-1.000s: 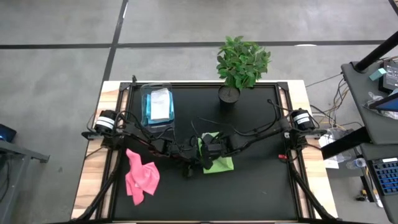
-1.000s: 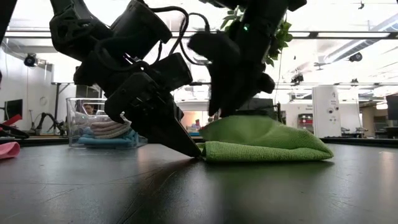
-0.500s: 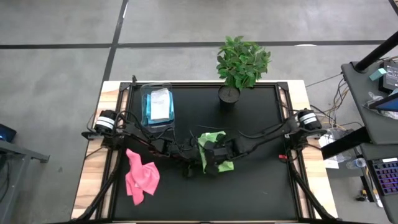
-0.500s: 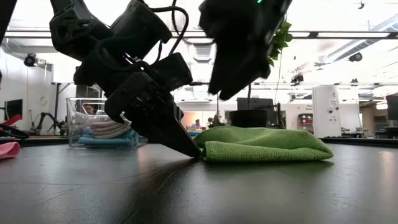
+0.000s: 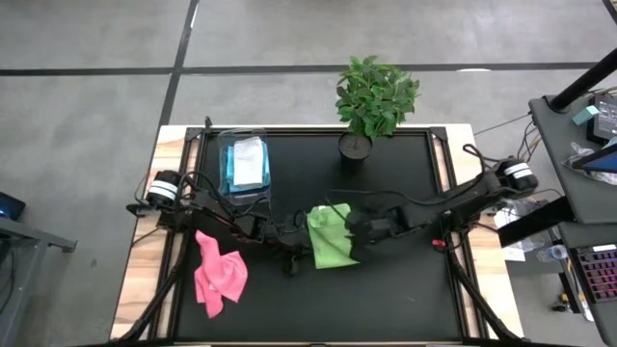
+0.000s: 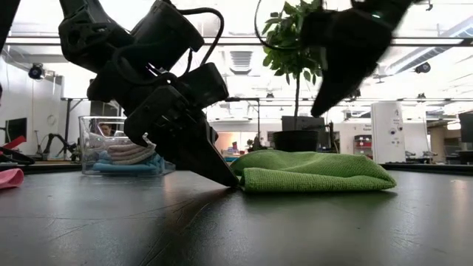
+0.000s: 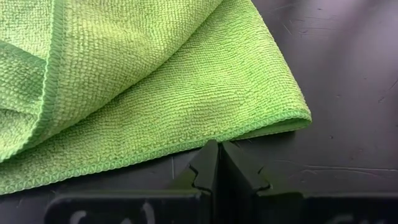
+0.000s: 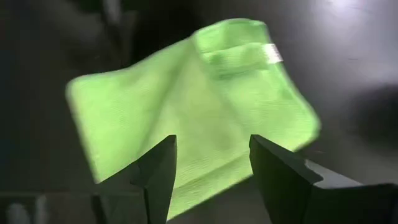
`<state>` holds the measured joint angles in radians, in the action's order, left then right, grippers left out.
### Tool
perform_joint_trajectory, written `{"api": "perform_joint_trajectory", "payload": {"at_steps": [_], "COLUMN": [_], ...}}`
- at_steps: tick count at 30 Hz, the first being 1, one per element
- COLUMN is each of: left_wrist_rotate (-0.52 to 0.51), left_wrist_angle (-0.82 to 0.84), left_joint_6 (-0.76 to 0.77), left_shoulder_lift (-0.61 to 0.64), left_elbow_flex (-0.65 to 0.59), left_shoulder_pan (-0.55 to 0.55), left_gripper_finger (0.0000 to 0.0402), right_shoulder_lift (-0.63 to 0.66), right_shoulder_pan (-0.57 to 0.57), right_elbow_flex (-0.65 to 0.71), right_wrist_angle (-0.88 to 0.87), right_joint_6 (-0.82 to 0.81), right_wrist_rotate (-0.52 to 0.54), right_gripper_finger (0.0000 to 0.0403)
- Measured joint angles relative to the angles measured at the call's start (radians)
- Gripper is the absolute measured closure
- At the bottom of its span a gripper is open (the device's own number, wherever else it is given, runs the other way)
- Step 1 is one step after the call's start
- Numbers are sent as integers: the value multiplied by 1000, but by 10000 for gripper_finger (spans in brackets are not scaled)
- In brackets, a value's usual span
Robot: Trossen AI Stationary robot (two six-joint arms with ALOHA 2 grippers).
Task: Fold microfiber towels
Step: Fold the green microfiber towel
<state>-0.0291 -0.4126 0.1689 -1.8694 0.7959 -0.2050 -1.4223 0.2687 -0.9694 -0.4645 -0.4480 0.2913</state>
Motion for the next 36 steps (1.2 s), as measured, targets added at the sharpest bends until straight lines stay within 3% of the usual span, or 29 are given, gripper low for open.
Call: {"api": "perform_joint_trajectory", "payload": {"at_steps": [6, 12, 30, 36], "left_wrist_rotate": [0, 0, -1, -1], "left_wrist_angle": [-1, 0, -1, -3], "left_joint_6": [3, 3, 3, 3], "left_shoulder_lift": [0, 0, 0, 0], "left_elbow_flex": [-2, -2, -5, -9], "left_shoulder_pan": [0, 0, 0, 1], "left_gripper_finger": [393, 393, 393, 393], "right_shoulder_lift": [114, 124, -43, -69], "right_shoulder_pan": [-42, -101, -135, -136], "right_elbow_flex": [270, 424, 453, 434], "right_wrist_angle": [366, 618, 815, 845], "right_joint_6": [53, 49, 40, 43], "right_wrist_rotate": [-11, -22, -129, -187], "right_gripper_finger": [211, 211, 212, 253]}}
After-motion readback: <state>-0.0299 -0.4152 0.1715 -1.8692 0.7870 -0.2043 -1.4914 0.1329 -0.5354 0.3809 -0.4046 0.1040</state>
